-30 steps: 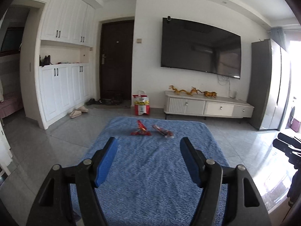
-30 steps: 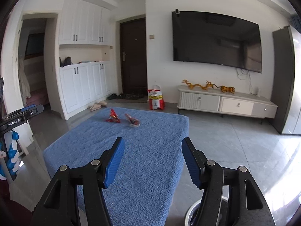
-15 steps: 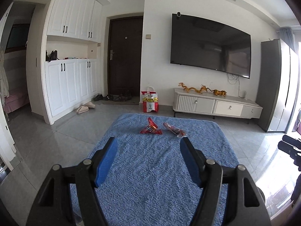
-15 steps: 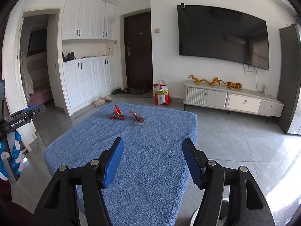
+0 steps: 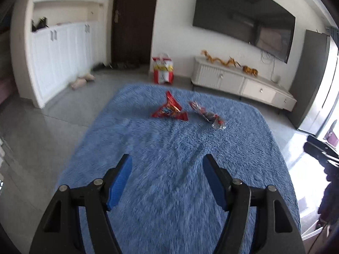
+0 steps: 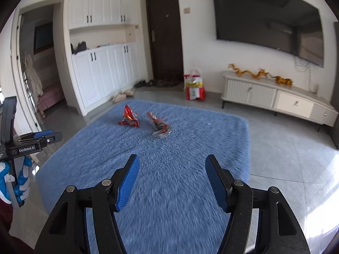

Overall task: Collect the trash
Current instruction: 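Move both tools back over the ottoman toward the red packets, then grasp the red chip bag with the left tool while the right tool grasps the red-white wrapper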

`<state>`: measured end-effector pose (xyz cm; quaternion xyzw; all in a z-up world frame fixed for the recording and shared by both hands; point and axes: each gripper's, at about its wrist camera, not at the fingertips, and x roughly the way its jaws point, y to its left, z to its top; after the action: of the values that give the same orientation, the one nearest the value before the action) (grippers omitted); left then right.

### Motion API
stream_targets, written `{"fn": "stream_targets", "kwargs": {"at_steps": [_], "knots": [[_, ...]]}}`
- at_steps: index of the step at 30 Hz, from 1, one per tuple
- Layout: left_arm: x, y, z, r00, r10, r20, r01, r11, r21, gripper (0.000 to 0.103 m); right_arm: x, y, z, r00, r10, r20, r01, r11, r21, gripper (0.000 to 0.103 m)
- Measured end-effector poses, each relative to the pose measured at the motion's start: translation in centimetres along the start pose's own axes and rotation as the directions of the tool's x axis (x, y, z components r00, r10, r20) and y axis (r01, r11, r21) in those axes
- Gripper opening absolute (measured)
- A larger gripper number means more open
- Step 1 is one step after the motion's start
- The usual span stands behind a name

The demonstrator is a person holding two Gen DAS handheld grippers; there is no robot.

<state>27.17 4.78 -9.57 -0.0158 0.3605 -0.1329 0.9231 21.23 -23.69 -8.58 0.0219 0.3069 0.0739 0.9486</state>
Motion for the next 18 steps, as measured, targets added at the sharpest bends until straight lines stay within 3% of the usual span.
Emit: {"fn": "stream_targets", "kwargs": {"at_steps": [10,18], "knots": [[14.4,0.3,7.1,0.996,-0.075,-0.053,0.080,0.993,0.083,0.067,15.4,-0.1,4.7,0.989,0.103,-0.106,-0.107,0.994,-0.036,0.064],[21.1,0.9,9.4,0.993,-0.068,-0.092,0.074,0.995,0.067,0.067,23.4,0.0,6.7,0.973,0.147,-0.179,-0.157,0.987,-0.038,0.064]]}}
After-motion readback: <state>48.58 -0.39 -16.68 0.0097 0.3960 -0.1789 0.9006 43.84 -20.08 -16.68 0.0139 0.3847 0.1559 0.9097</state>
